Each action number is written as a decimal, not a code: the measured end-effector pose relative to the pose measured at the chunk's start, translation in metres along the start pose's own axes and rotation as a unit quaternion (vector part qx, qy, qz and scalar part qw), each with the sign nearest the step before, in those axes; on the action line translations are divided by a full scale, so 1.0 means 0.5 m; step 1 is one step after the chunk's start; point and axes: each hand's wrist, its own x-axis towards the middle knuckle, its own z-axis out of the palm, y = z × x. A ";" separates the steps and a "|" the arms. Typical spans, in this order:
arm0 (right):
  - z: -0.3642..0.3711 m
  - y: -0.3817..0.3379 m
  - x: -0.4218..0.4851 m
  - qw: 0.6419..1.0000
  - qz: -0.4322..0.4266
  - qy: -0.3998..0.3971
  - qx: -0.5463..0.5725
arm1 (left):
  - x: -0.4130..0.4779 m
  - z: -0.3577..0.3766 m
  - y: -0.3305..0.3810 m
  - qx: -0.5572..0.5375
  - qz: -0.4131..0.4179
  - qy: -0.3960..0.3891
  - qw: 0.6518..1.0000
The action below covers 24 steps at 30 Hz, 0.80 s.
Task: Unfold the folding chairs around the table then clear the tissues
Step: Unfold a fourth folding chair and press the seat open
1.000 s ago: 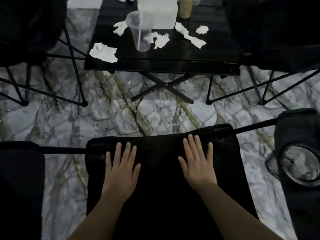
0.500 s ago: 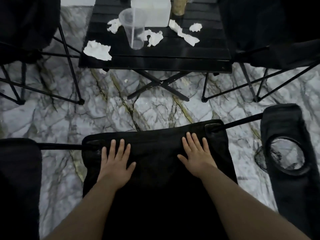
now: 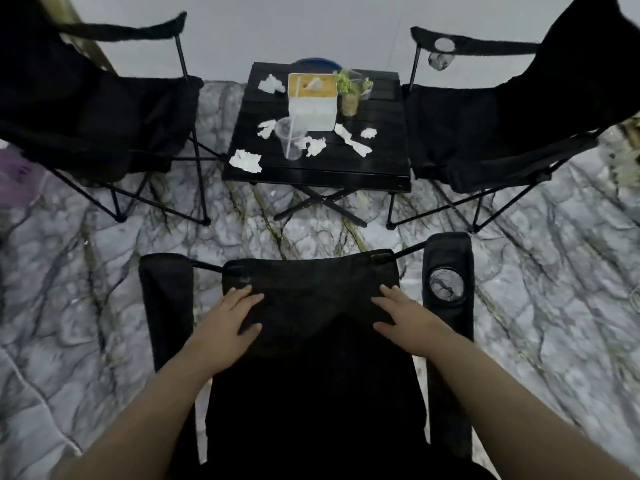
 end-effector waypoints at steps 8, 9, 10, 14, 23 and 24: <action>-0.001 -0.022 -0.282 0.984 -0.083 0.018 0.159 | -0.294 -0.060 0.010 -0.149 -0.038 -0.065 0.986; 0.007 -0.019 -0.298 0.982 -0.085 0.032 0.165 | -0.311 -0.059 0.015 -0.149 -0.028 -0.042 0.988; 0.015 -0.016 -0.310 0.981 -0.085 0.044 0.169 | -0.323 -0.058 0.021 -0.157 -0.021 -0.021 0.987; 0.053 -0.017 -0.343 0.982 -0.072 0.071 0.161 | -0.351 -0.045 0.032 -0.150 0.003 0.031 0.988; 0.120 -0.023 -0.427 0.989 -0.015 0.083 0.119 | -0.440 -0.033 -0.005 -0.134 0.035 -0.025 0.990; 0.125 -0.019 -0.439 0.989 -0.010 0.084 0.125 | -0.453 -0.031 -0.006 -0.136 0.043 -0.029 0.989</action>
